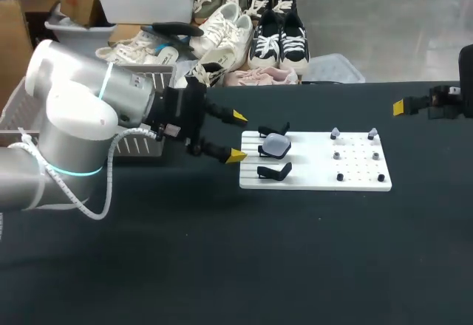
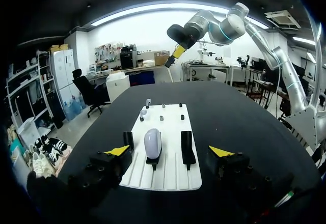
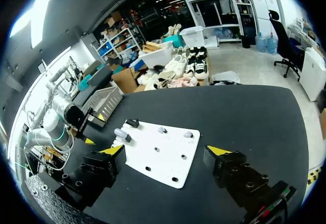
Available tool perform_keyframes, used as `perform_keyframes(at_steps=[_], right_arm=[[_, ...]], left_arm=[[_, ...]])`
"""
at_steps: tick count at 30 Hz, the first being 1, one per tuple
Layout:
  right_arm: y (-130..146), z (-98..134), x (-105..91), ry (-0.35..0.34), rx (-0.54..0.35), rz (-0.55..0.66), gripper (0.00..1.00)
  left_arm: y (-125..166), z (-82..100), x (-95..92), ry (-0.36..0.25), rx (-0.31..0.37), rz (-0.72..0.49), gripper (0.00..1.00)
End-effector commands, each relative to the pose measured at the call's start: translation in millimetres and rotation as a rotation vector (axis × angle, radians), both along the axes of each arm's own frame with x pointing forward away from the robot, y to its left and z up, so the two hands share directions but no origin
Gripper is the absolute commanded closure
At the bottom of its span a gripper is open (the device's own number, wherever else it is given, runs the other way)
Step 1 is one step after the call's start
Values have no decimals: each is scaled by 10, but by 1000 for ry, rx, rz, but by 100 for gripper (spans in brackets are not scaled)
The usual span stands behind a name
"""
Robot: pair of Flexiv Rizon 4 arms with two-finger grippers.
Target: Pick up each earbud case from the left stands, insert the matching earbuds, close the lid, and place the case in the box.
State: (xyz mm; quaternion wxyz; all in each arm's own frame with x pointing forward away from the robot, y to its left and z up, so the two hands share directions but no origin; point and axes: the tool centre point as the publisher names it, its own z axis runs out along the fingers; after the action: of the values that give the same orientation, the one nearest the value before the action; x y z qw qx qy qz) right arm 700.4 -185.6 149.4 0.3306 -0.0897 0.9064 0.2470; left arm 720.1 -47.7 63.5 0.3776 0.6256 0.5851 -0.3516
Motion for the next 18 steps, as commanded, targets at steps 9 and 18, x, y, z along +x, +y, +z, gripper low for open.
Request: perform_keyframes(at_steps=[9, 18], right_arm=[[-7, -3, 6, 0, 1, 2, 0], [-7, -3, 6, 0, 1, 2, 0]], left_arm=[[-217, -222, 244, 6, 27, 5, 12], [-269, -291, 306, 54, 45, 15, 19]])
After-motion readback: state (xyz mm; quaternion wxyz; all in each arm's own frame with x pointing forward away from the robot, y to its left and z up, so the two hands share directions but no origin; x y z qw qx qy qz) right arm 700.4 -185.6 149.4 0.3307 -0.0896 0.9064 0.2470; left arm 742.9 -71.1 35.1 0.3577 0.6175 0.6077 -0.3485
